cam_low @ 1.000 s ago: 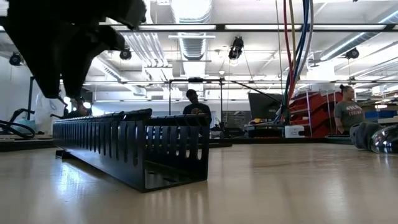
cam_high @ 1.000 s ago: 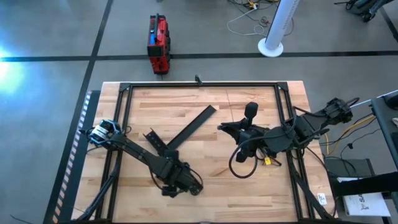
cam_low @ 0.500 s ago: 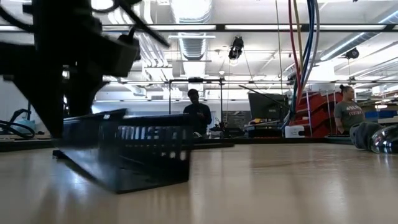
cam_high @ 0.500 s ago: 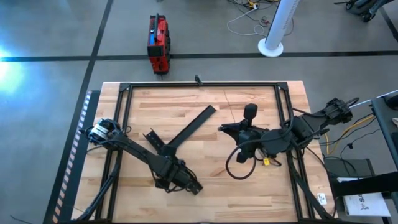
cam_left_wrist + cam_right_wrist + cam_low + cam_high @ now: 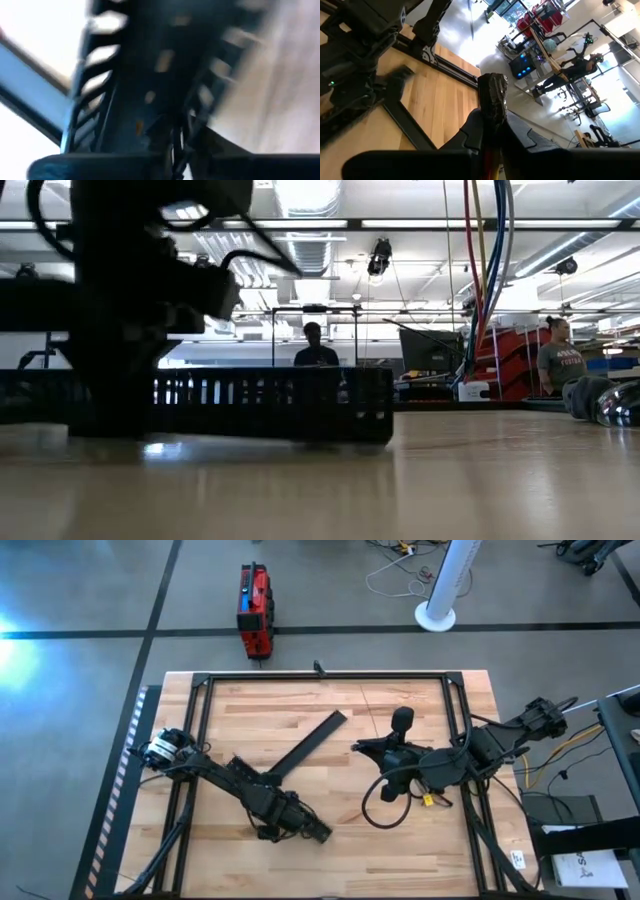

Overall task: Ziptie cables
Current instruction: Put the wrapped cable wires into the cable duct

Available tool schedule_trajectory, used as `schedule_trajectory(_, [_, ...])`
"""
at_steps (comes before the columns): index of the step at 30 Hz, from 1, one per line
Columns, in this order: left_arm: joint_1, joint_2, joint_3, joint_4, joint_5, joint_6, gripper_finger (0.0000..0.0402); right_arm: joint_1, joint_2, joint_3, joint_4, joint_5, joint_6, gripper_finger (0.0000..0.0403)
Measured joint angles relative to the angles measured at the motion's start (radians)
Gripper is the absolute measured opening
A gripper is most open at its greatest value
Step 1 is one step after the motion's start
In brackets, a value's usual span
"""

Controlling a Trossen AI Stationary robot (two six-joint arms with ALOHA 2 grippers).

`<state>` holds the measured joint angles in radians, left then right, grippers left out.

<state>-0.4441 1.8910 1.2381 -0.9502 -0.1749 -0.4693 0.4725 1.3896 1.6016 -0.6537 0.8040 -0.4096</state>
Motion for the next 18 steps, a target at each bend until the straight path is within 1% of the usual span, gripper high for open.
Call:
schedule_trajectory(1, [0.003, 0.001, 0.013, 0.006, 0.006, -0.020, 0.0021, 0.000, -0.003, 0.000, -0.001, 0.000, -0.005, 0.0023])
schedule_trajectory(3, [0.014, 0.002, 0.047, 0.006, 0.009, -0.072, 0.0006, 0.000, -0.008, 0.000, 0.000, 0.001, -0.015, 0.0024])
schedule_trajectory(8, [0.049, 0.002, 0.154, 0.004, 0.008, -0.201, 0.0012, 0.000, -0.027, 0.001, -0.005, 0.001, -0.060, 0.0021])
schedule_trajectory(14, [0.078, 0.002, 0.266, 0.020, 0.022, -0.218, 0.0001, 0.000, -0.043, 0.002, -0.062, 0.002, -0.044, 0.0024])
schedule_trajectory(18, [0.101, 0.002, 0.278, 0.118, 0.026, -0.225, 0.0004, 0.000, -0.043, 0.002, -0.116, 0.001, -0.004, 0.0021])
